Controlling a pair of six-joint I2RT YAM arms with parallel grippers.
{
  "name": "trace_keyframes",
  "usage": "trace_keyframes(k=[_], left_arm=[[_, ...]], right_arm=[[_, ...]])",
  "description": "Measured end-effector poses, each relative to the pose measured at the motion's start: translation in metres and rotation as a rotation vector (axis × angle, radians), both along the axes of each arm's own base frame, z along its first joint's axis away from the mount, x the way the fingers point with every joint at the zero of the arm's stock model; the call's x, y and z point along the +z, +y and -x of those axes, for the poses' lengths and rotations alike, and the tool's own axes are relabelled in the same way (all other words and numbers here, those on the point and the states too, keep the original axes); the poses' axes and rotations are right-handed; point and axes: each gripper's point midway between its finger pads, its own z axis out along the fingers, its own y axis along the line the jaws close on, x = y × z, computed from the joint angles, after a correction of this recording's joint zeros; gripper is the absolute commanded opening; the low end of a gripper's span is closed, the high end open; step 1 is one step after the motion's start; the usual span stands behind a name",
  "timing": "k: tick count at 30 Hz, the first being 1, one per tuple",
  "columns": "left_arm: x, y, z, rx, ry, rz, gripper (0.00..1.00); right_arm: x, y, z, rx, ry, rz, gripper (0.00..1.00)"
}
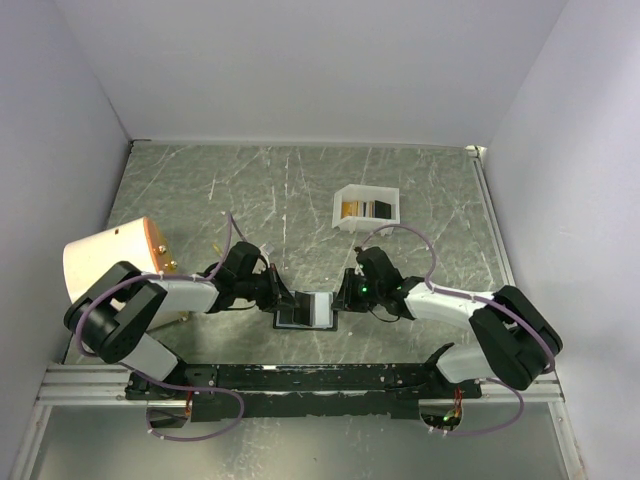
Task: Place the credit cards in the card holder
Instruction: Insert the credit card into the card holder.
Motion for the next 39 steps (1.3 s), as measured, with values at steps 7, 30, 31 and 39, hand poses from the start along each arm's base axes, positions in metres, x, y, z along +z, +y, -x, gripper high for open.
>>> trace_keyframes(k=[7, 30, 31, 39], left_arm=[[0.002, -0.002, -0.003, 0.009, -0.007, 0.009, 0.07], [-0.008, -0.009, -0.002, -0.003, 0.002, 0.03, 0.07], [-0.008, -0.01, -0.002, -0.005, 0.004, 0.031, 0.1], [-0.011, -0.013, 0.003, -0.03, 0.019, 0.008, 0.42]], right_arm=[[0.0, 0.0, 0.001, -0.018, 0.011, -0.012, 0.23], [0.001, 0.004, 0.003, -0.025, 0.03, -0.035, 0.24], [0.001, 0.004, 0.003, -0.025, 0.03, -0.035, 0.25], [0.002, 0.006, 0.003, -0.022, 0.03, -0.041, 0.3]])
